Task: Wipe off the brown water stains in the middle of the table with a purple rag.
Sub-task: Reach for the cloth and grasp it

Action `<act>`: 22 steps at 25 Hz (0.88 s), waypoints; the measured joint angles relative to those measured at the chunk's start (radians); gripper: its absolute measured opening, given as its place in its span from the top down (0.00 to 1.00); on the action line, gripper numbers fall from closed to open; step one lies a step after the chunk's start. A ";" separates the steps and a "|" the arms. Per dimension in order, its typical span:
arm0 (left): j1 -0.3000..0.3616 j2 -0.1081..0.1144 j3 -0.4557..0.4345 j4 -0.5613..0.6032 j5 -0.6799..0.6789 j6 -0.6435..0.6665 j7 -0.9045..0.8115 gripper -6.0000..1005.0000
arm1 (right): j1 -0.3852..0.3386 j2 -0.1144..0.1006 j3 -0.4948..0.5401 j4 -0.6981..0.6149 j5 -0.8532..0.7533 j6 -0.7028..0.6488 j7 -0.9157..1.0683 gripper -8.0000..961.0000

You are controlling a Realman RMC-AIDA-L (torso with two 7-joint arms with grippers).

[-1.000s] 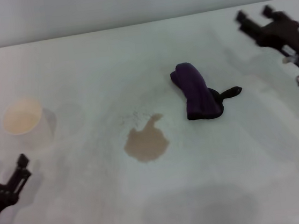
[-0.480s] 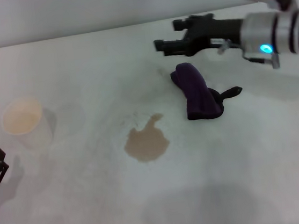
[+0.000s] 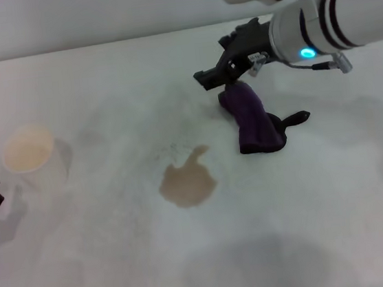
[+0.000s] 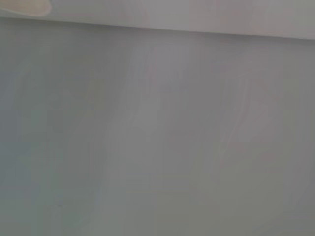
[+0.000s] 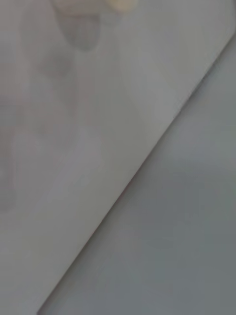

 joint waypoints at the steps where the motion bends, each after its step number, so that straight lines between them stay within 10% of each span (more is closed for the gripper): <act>1: -0.001 0.001 0.000 0.004 -0.001 -0.005 0.000 0.11 | -0.009 0.000 -0.036 -0.033 -0.049 0.011 0.058 0.18; 8: -0.010 0.002 0.000 0.030 -0.031 -0.046 -0.028 0.11 | -0.069 0.002 -0.203 -0.095 -0.259 0.027 0.299 0.21; 22: -0.035 0.004 0.000 0.037 -0.080 -0.049 -0.028 0.11 | -0.073 0.006 -0.149 0.132 -0.268 -0.149 0.341 0.28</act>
